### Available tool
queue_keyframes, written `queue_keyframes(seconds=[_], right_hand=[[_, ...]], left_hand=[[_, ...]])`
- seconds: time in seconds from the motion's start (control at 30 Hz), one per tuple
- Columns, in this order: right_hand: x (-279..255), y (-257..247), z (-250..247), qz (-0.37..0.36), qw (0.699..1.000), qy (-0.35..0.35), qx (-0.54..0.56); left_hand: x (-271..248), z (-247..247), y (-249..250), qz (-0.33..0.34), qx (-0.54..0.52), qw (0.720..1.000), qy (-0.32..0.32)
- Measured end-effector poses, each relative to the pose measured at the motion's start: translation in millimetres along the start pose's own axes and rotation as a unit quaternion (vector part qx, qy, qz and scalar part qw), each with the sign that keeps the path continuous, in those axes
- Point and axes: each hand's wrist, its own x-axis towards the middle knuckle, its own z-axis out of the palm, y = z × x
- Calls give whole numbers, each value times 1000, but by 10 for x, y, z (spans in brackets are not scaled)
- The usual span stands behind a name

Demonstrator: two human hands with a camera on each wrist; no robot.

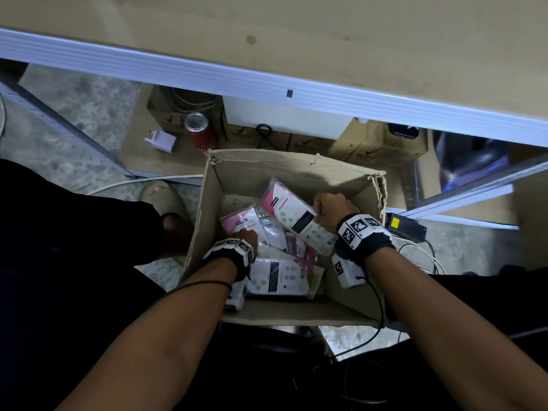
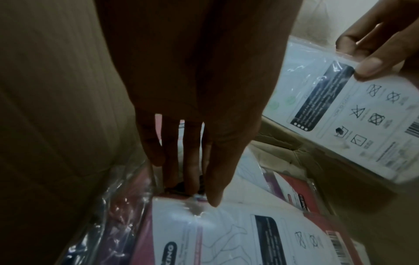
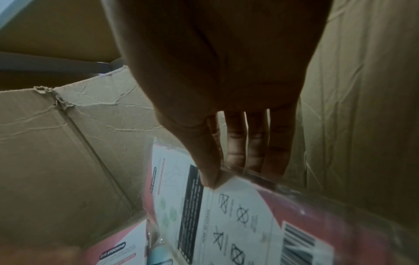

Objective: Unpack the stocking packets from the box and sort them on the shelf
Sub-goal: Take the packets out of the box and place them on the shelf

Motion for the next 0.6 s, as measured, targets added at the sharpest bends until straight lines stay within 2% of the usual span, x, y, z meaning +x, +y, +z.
queue_keyframes(seconds=[0.3,0.53,0.6], right_hand=[[-10,-22,-27,8,1000,-9,14],[-3,-31,-23,13,1000,-6,20],[-3,-25,-26,13,1000,-4,21]], left_hand=[[-13,-37,11,24,-6,998,-64],[27,-41,120,47,4,997,-59],[41,-40,181,51,21,998,-36]])
